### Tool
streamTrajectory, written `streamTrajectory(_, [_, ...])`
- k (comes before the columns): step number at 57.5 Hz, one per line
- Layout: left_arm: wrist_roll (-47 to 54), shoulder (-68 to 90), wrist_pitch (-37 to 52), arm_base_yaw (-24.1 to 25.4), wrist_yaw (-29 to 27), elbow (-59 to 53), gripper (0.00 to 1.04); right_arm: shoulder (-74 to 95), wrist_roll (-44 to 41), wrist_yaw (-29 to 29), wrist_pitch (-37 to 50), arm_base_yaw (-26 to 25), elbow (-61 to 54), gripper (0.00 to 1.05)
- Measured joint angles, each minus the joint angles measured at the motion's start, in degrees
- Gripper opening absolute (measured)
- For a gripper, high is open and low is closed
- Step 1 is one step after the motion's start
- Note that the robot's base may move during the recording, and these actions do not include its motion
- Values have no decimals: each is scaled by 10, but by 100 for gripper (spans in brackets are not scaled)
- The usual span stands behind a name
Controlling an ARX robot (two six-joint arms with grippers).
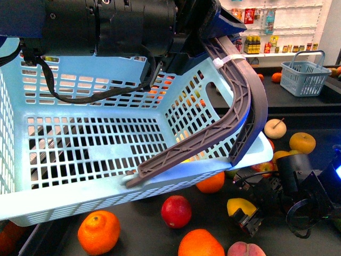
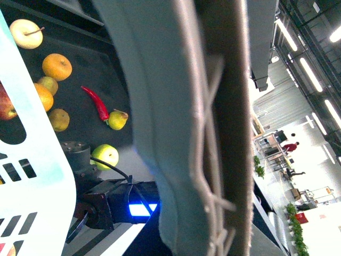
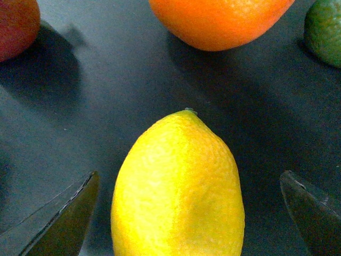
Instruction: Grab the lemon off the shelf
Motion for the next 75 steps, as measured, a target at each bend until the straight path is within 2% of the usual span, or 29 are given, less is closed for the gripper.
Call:
streamTrajectory(10, [0,0,0,0,0,0,8,11,0,17,-7,5,16,102])
streamTrajectory(24, [0,0,0,0,0,0,8,9,18,30,16,5,10,69])
streamTrajectory(27, [0,0,0,0,0,0,8,3,30,36,34,3,-1,66])
streamTrajectory(48, [0,0,0,0,0,0,8,-154,167,117,189,-50,-148,64])
streamTrajectory(54, [0,0,0,0,0,0,8,-238,237,115,214,-69,-208,64])
streamTrajectory(62, [0,0,0,0,0,0,8,-352,309,101,222,-71,-274,64])
streamTrajectory(75, [0,0,0,0,0,0,8,-501,402,84,189,-33,-318,64])
